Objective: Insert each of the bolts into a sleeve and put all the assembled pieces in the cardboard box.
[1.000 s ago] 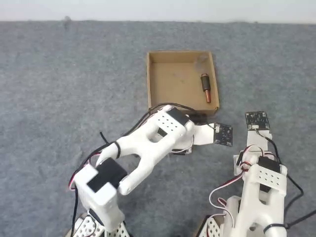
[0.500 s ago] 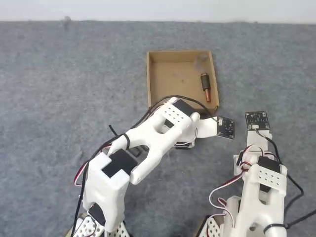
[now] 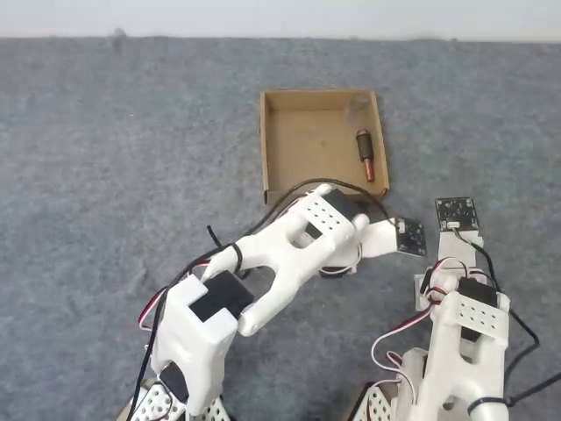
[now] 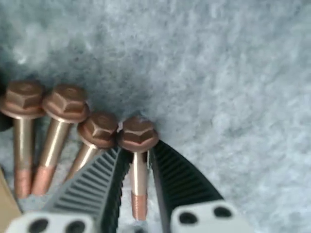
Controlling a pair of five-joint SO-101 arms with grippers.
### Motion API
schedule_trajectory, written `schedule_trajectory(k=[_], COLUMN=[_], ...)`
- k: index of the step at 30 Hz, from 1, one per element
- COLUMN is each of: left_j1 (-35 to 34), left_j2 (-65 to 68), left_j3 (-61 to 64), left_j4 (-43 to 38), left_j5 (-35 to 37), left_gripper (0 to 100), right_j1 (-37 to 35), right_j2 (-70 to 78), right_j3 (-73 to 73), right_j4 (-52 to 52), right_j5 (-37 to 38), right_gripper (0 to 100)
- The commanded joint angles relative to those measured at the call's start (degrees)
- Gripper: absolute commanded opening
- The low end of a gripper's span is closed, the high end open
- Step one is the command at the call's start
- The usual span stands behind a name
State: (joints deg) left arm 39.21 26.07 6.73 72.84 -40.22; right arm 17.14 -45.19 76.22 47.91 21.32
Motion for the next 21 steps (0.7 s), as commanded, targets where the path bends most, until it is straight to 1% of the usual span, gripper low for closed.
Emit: schedule_trajectory(k=[1,8,11,13,16,21], left_j1=[1.05,1.05,0.97,0.88,-1.23,-5.10], left_j2=[0.09,-0.44,-0.53,-0.53,-1.41,-10.02], left_j3=[0.22,0.40,0.66,1.01,1.01,6.37], left_j4=[-0.97,-0.88,-0.88,-0.88,-1.41,-6.24], left_j5=[5.45,24.35,30.68,33.05,34.73,37.36], left_gripper=[1,1,1,1,1,1], right_j1=[0.48,0.48,0.48,0.48,0.57,0.57], right_j2=[-2.07,-2.07,-2.07,-2.07,-2.07,-1.98], right_j3=[-0.44,-0.44,-0.44,-0.44,-0.44,-0.44], right_j4=[-1.19,-1.19,-1.19,-1.19,-1.19,-1.19], right_j5=[1.05,1.05,1.05,1.05,1.05,1.05], right_gripper=[0.6,0.6,0.6,0.6,0.6,0.6])
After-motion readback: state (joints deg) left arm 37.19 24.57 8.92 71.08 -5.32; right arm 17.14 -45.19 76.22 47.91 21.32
